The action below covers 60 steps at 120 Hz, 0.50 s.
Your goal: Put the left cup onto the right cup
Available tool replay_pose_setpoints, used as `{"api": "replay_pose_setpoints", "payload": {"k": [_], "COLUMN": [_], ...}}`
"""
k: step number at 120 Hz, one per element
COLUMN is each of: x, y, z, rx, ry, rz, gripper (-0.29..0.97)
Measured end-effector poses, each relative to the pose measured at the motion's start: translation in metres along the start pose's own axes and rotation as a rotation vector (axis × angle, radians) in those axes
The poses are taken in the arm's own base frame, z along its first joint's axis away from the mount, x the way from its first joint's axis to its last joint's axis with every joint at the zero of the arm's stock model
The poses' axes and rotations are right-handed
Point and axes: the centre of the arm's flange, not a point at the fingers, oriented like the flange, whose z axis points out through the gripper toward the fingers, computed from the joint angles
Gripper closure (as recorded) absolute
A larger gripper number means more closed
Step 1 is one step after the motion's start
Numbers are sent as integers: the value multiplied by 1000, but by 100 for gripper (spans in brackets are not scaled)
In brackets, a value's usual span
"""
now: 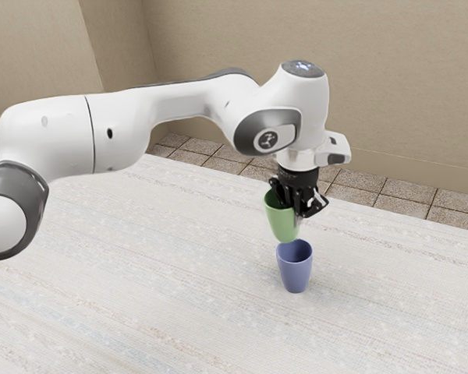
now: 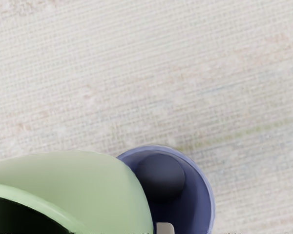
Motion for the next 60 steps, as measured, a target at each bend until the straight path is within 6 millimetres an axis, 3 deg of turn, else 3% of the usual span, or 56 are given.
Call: {"api": "replay_pose_setpoints", "payload": {"k": [27, 60], "x": [-2, -1], "y": [15, 17], "z": [-1, 5], "rx": [-7, -11], "ry": [3, 0], "rz": [21, 25], "gripper": [78, 78]}}
